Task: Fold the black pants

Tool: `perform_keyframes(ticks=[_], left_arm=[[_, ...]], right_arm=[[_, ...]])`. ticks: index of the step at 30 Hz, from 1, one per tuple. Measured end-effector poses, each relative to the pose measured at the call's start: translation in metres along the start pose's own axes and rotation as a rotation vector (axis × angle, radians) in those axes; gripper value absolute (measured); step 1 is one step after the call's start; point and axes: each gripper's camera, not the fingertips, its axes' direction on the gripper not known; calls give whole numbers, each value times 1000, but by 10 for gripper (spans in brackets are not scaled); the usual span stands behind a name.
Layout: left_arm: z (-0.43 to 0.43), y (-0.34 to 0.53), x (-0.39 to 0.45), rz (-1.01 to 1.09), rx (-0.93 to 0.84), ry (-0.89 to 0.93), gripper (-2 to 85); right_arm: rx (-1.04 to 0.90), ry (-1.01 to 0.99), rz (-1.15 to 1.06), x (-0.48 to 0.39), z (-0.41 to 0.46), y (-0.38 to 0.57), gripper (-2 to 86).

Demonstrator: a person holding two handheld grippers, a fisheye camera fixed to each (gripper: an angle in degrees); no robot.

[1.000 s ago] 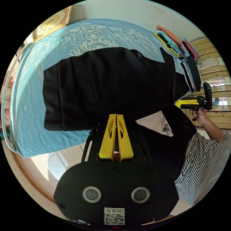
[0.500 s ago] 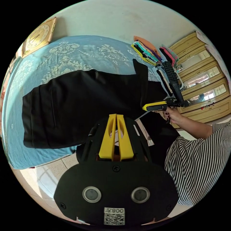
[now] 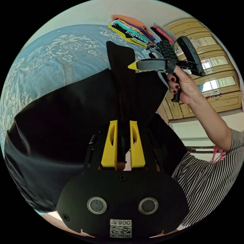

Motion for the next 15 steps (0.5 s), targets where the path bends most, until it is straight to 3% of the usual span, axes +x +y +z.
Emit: perform_keyframes(ticks=[7, 15], left_arm=[[25, -28, 14, -3, -9, 14, 68], [46, -57, 42, 28, -19, -12, 36]], right_arm=[[-186, 130, 35, 13, 19, -36, 75], [-198, 204, 34, 20, 11, -32, 58]])
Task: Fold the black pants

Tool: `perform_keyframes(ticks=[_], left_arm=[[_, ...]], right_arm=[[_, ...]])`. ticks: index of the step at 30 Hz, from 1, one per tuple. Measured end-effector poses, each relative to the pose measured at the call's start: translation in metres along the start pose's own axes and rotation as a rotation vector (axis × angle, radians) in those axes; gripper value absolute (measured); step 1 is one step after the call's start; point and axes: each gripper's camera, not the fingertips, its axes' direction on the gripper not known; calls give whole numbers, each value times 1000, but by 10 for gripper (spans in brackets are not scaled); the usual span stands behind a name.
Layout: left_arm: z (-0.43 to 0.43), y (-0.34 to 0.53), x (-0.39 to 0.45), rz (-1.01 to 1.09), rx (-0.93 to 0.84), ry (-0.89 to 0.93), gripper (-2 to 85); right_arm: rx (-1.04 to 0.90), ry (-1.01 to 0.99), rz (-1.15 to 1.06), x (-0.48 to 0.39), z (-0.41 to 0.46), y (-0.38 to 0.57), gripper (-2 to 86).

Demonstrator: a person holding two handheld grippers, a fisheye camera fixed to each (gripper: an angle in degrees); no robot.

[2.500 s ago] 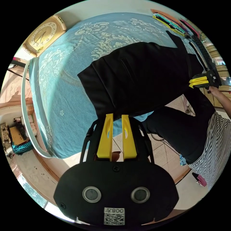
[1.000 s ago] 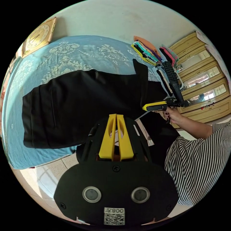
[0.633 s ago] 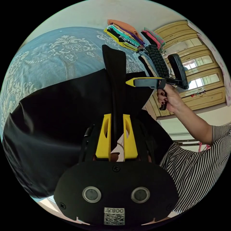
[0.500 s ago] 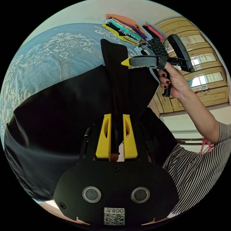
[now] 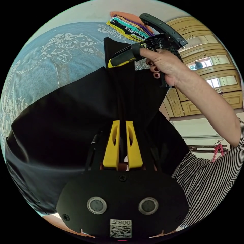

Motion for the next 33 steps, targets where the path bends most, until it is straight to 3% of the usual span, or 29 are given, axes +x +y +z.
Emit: perform_keyframes(ticks=[6, 17, 33], left_arm=[[11, -20, 24, 29, 4, 15, 18], [26, -52, 86, 151, 3, 7, 12], [81, -103, 166, 297, -198, -180, 15]], right_arm=[[13, -76, -11, 24, -10, 19, 24], [243, -252, 6, 100, -60, 133, 14], [274, -347, 125, 170, -3, 268, 11]])
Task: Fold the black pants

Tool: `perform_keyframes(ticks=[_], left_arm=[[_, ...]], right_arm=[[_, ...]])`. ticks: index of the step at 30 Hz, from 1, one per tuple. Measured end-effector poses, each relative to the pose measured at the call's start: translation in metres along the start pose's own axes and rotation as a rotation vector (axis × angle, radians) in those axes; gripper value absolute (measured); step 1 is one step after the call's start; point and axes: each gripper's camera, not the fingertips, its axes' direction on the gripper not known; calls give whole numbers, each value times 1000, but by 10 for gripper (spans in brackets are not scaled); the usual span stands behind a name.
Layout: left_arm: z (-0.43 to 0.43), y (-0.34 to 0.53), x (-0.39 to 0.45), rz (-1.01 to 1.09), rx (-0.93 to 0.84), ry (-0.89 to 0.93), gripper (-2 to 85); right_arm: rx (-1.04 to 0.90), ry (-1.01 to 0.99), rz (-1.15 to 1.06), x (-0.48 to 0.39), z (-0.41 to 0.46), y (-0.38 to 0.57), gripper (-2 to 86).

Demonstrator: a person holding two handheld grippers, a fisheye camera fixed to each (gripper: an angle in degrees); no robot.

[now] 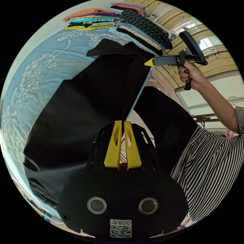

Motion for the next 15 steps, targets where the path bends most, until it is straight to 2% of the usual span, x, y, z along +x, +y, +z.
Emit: perform_keyframes(ticks=[7, 15], left_arm=[[11, -34, 14, 8, -65, -33, 22], [-3, -57, 18, -15, -25, 13, 30]], right_arm=[[-63, 70, 5, 28, 19, 29, 8], [-31, -1, 39, 56, 23, 59, 5]])
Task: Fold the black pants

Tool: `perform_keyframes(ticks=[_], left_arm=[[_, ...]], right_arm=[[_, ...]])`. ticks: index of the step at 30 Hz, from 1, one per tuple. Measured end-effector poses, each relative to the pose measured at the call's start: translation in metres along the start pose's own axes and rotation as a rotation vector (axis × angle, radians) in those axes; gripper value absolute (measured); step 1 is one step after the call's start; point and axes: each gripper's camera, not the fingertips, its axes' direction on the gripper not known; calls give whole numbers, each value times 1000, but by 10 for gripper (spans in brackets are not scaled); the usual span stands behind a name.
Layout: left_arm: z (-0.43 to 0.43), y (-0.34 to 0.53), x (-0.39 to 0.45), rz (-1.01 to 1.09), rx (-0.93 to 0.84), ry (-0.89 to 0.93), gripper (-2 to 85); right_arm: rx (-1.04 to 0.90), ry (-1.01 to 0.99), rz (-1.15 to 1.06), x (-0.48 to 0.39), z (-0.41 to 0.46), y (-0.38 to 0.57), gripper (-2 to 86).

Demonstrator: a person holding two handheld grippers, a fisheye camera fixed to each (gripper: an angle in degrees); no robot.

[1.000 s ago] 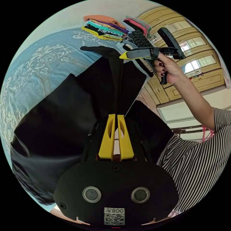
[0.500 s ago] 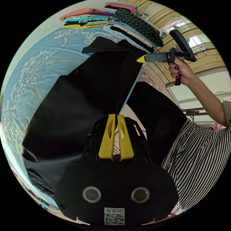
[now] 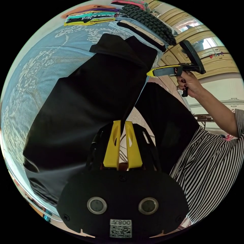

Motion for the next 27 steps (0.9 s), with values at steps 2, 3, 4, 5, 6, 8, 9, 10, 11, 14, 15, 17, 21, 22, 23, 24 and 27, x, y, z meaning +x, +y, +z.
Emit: perform_keyframes(ticks=[2, 3, 4, 5, 6, 8, 9, 10, 11, 14, 15, 17, 21, 22, 23, 24, 27], left_arm=[[-1, -5, 1, -5, 8, 5, 31], [1, -8, 0, -8, -13, 12, 32], [5, -12, 0, -9, -46, 13, 32], [6, -13, 0, -11, -50, 13, 33], [3, -15, -1, -25, -34, 24, 33], [-5, -17, -3, -48, 3, 46, 34], [-12, -17, -3, -55, 37, 57, 34], [-19, -17, -3, -58, 73, 69, 34], [-23, -17, -3, -59, 95, 77, 34], [-41, -22, -5, -74, 186, 129, 33], [-45, -26, -8, -86, 215, 147, 34], [-48, -36, -15, -111, 236, 168, 34], [-53, -63, -29, -157, 268, 216, 31], [-54, -71, -31, -164, 275, 219, 31], [-55, -74, -31, -167, 276, 220, 31], [-55, -81, -33, -173, 276, 224, 31], [-56, -97, -34, -182, 268, 228, 30]], right_arm=[[-3, 4, 1, 4, 1, 6, 5], [-4, 3, 7, 8, 2, 10, 4], [1, -3, 14, 11, 2, 14, 4], [2, -6, 17, 13, 2, 16, 4], [-6, 7, 36, 16, 3, 20, 3], [-31, 71, 62, 21, 6, 27, 4], [-25, 81, 77, 25, 6, 33, 4], [-1, 63, 81, 28, 1, 39, 6], [16, 63, 87, 29, -2, 42, 7], [139, 77, 70, 28, -23, 54, 17], [172, 91, 42, 23, -29, 54, 27], [209, 148, -34, 11, -33, 49, 50], [180, 326, -256, -22, -12, 28, 85], [148, 380, -314, -29, 0, 22, 88], [132, 407, -339, -31, 7, 20, 89], [105, 456, -381, -34, 19, 16, 89], [58, 557, -417, -30, 43, 11, 81]])
